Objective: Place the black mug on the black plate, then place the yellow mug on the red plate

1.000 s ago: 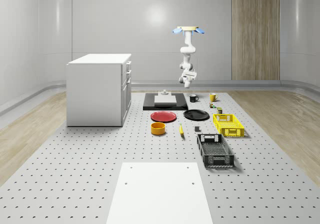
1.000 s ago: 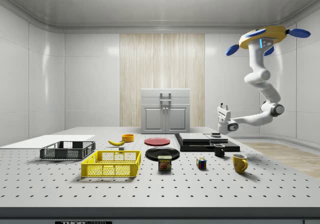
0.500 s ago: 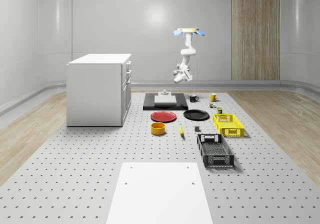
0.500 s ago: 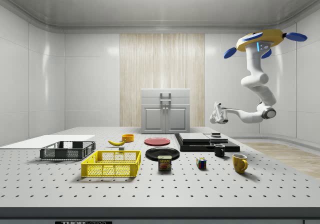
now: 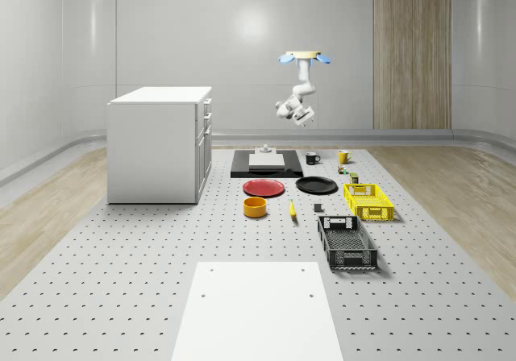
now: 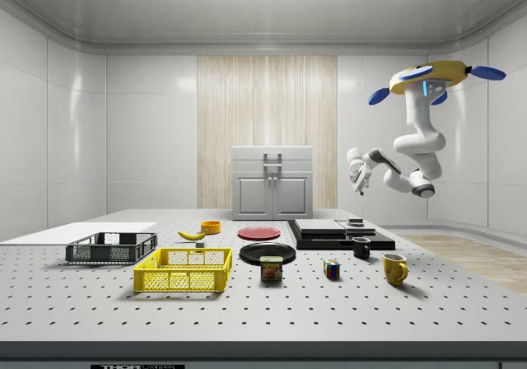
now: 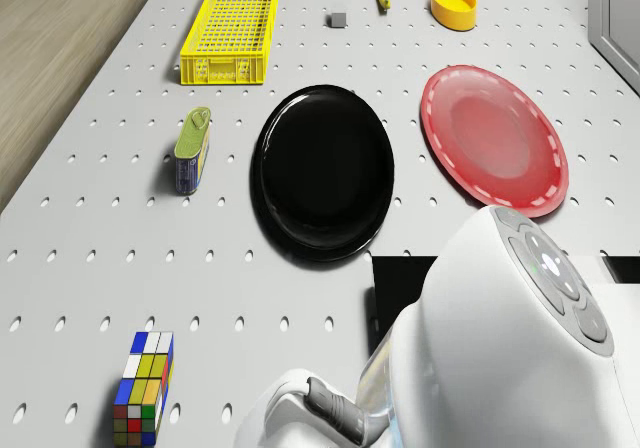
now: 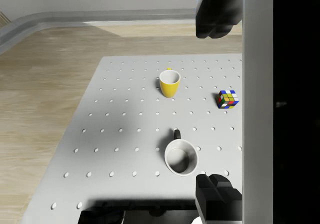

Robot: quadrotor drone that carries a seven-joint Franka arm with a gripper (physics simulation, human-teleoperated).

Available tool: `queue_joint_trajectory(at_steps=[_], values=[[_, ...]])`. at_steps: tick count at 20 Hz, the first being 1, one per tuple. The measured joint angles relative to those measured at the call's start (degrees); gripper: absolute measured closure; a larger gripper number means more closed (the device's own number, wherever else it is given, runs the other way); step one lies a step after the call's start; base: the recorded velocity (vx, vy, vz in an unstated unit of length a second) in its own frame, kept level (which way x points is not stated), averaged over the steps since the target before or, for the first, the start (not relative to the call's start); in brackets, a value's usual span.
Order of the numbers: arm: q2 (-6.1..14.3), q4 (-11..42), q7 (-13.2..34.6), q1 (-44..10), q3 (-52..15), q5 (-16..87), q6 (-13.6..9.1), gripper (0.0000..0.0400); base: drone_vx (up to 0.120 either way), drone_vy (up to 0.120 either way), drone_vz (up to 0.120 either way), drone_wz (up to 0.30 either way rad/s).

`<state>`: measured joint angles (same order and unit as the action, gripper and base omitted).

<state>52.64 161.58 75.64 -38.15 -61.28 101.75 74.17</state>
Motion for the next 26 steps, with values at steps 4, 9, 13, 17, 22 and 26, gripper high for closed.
queue_joint_trajectory(at_steps=[4,9,13,17,22,26], values=[[2.67,3.02,6.38,-9.48,-5.01,7.8,-4.42,0.0,0.0,-0.01,-0.12,0.0],[5.32,4.11,10.77,-16.17,-8.25,11.22,-6.98,0.0,0.0,-0.032,-0.12,0.0],[7.0,4.32,12.66,-18.94,-9.65,11.87,-7.41,0.0,0.0,0.0,-0.12,0.0],[8.46,4.35,13.84,-20.54,-10.56,11.76,-7.07,0.0,0.0,0.0,-0.12,0.0],[10.13,4.28,14.81,-21.76,-11.38,11.2,-6.11,0.0,0.0,0.0,-0.12,0.0],[11.38,4.21,15.39,-22.42,-11.9,10.62,-5.15,0.0,0.0,0.0,-0.12,0.0]])
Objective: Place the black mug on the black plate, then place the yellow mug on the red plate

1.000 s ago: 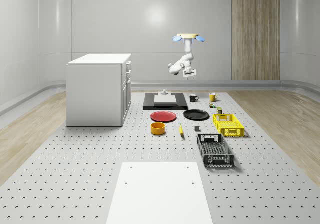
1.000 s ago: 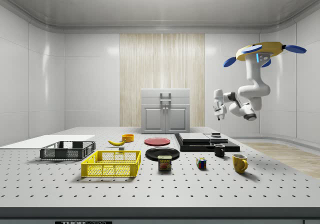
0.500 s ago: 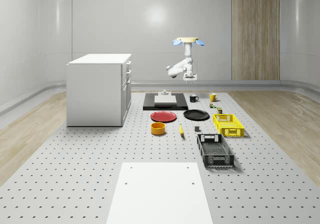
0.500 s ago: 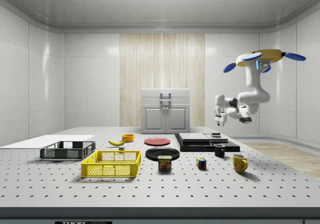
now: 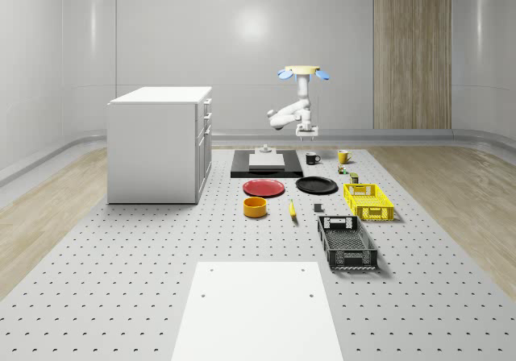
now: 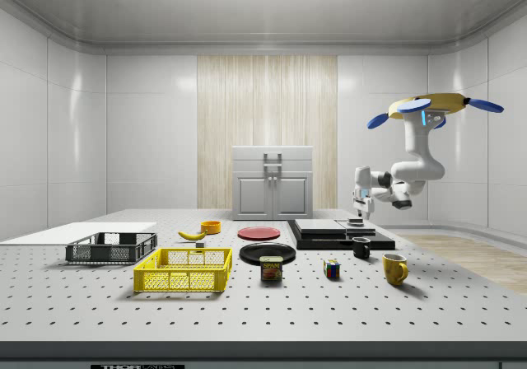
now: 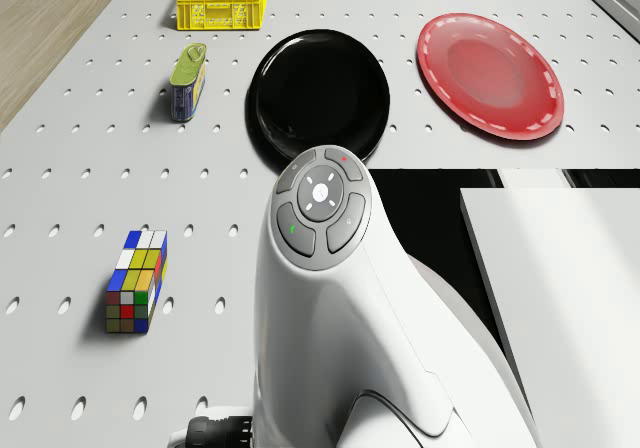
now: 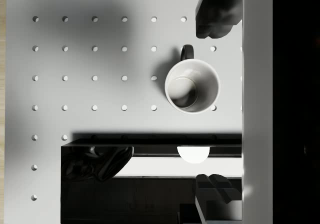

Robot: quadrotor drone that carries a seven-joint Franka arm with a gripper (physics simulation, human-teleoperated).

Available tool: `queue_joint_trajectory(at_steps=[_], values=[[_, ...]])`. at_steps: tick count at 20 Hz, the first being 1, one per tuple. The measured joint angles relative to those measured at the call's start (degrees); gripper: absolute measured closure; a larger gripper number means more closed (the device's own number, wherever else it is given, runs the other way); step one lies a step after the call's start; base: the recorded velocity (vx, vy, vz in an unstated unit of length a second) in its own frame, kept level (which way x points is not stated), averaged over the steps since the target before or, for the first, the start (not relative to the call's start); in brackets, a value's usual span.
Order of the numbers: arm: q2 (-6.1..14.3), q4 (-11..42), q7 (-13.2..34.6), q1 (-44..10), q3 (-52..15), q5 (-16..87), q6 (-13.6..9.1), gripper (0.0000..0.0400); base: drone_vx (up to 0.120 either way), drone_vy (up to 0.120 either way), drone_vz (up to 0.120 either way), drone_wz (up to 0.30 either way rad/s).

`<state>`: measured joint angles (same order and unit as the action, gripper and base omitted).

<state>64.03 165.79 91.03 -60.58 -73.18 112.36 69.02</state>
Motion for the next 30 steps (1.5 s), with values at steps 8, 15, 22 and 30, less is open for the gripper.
queue_joint_trajectory(at_steps=[8,15,22,30], values=[[2.38,-0.17,0.89,-0.98,-0.85,-1.22,2.04,0.0,0.0,0.0,-0.12,0.0],[4.32,-0.33,1.53,-1.68,-1.47,-2.24,3.81,0.0,0.0,0.0,-0.057,0.0],[6.14,-1.96,1.91,-3.46,-0.85,-1.72,6.29,0.0,0.0,0.0,0.0,0.0],[7.73,-4.88,1.69,-5.87,-0.45,-1.19,8.95,0.0,0.0,0.0,0.0,0.0]])
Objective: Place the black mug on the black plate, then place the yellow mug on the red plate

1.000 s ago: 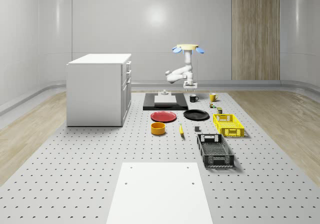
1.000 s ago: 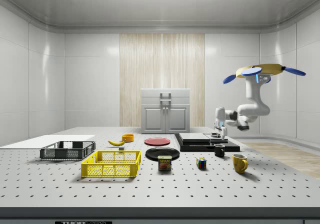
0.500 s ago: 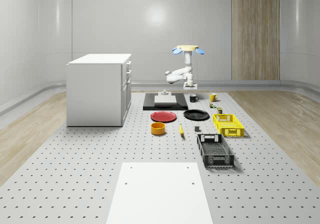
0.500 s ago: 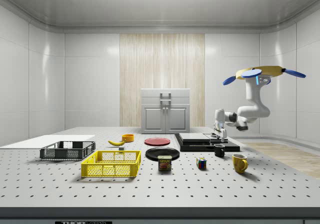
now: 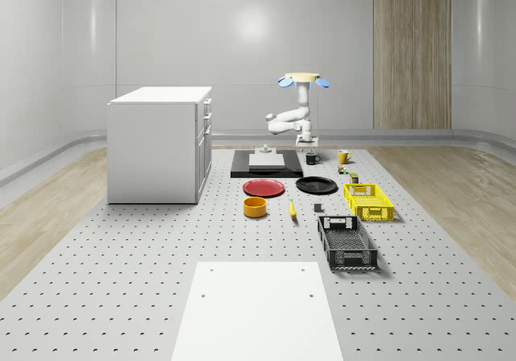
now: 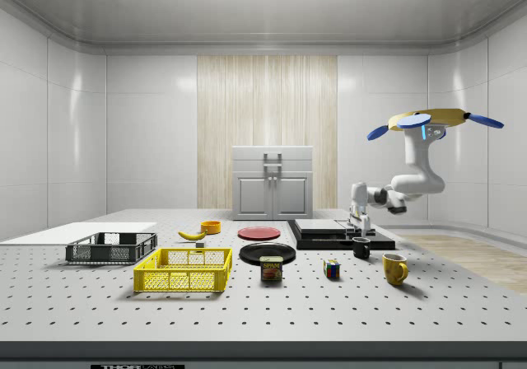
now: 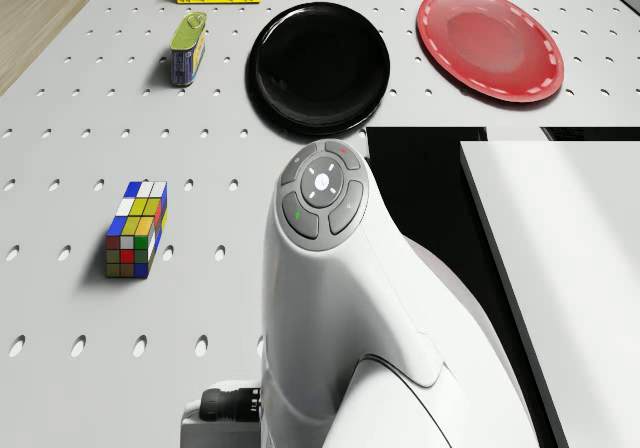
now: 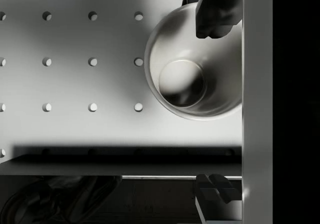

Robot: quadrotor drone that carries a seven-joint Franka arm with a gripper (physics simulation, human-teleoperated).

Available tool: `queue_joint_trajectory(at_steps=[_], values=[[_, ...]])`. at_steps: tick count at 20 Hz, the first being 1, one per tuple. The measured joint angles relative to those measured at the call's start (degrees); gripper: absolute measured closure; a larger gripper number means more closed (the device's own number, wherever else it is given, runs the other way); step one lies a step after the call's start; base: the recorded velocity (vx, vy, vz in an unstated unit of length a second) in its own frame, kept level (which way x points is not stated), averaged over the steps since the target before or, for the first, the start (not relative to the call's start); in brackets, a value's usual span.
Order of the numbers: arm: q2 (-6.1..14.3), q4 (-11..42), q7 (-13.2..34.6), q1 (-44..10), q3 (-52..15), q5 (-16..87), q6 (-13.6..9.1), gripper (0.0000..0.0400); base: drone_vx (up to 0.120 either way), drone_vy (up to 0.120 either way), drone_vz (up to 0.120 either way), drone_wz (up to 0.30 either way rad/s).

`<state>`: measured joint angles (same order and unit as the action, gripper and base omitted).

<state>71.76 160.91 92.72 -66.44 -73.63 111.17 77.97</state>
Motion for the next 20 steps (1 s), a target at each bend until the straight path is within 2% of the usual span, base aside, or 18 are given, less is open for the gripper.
queue_joint_trajectory(at_steps=[16,17,18,20], values=[[3.75,-2.45,-0.4,-1.03,4.73,3.43,6.0,0.0,0.0,0.0,0.0,0.0],[3.91,-2.55,-0.38,-1.09,4.94,3.58,6.26,0.0023,0.0,0.0,0.0,0.0],[4.07,-2.63,-0.36,-1.16,5.1,3.68,6.49,0.0082,0.0,0.0,0.0,0.0],[4.35,-2.75,-0.3,-1.28,5.33,3.79,6.89,0.0164,0.0,0.0,0.0,0.0]])
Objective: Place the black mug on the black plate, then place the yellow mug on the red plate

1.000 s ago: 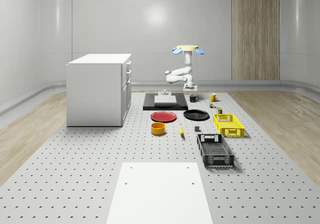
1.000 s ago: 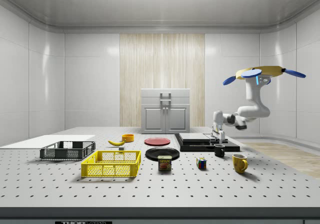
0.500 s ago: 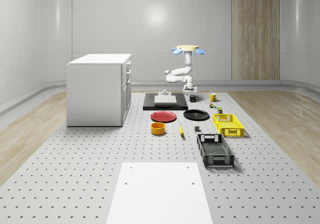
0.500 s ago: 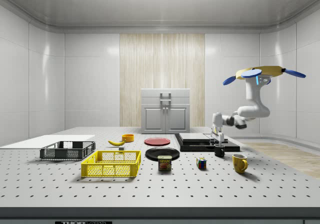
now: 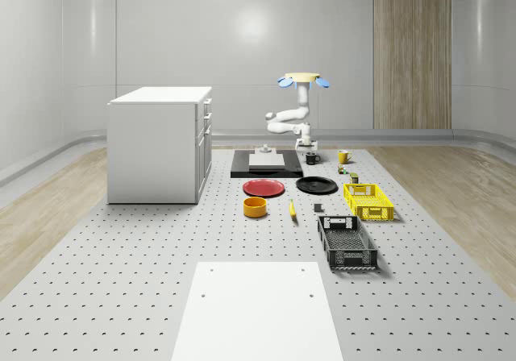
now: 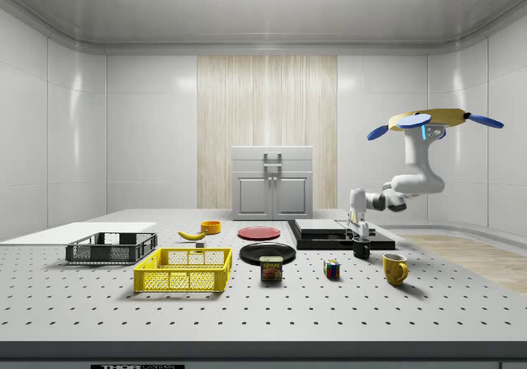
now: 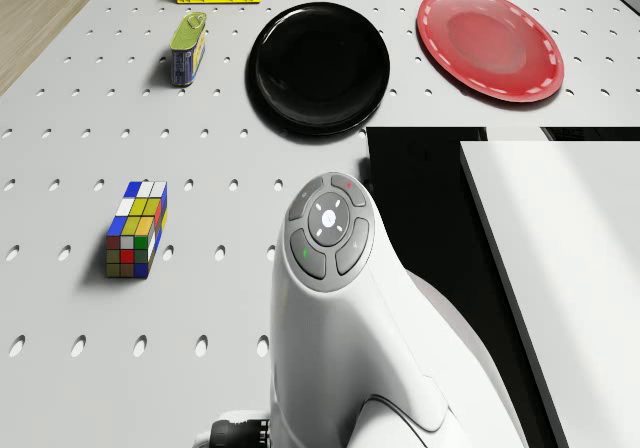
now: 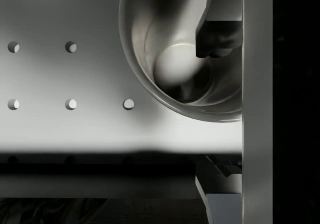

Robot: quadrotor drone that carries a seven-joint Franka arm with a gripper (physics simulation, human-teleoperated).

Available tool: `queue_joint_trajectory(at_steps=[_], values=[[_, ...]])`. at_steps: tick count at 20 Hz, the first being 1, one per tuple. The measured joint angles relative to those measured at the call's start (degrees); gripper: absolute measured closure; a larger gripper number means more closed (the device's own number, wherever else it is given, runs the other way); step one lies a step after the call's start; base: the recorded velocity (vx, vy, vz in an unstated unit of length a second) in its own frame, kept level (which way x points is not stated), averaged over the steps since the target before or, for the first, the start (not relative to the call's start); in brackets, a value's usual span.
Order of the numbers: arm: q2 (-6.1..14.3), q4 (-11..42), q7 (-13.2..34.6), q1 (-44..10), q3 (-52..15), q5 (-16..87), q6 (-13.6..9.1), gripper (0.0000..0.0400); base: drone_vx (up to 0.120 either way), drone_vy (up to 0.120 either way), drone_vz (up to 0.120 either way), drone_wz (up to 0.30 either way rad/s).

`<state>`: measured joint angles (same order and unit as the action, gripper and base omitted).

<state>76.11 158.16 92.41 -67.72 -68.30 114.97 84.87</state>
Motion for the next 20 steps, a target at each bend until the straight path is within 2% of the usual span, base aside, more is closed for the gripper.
queue_joint_trajectory(at_steps=[3,6,9,16,20], values=[[0.4,-0.12,0.11,-0.17,0.17,0.02,0.48,0.023,0.0,0.0,0.0,0.0],[0.76,-0.17,0.23,-0.33,0.16,-0.11,0.84,0.0262,0.0,0.0,0.0,0.0],[1.06,0.15,0.48,-0.45,-0.96,-1.26,0.61,0.0277,0.0,0.0,0.0,0.0],[1.8,1.16,1.25,-0.8,-5.02,-5.34,-0.42,0.0288,0.0,0.0,0.114,0.0],[2.38,1.34,1.54,-1.03,-6.1,-6.55,-0.29,0.0289,0.1,0.0,0.12,0.0]])
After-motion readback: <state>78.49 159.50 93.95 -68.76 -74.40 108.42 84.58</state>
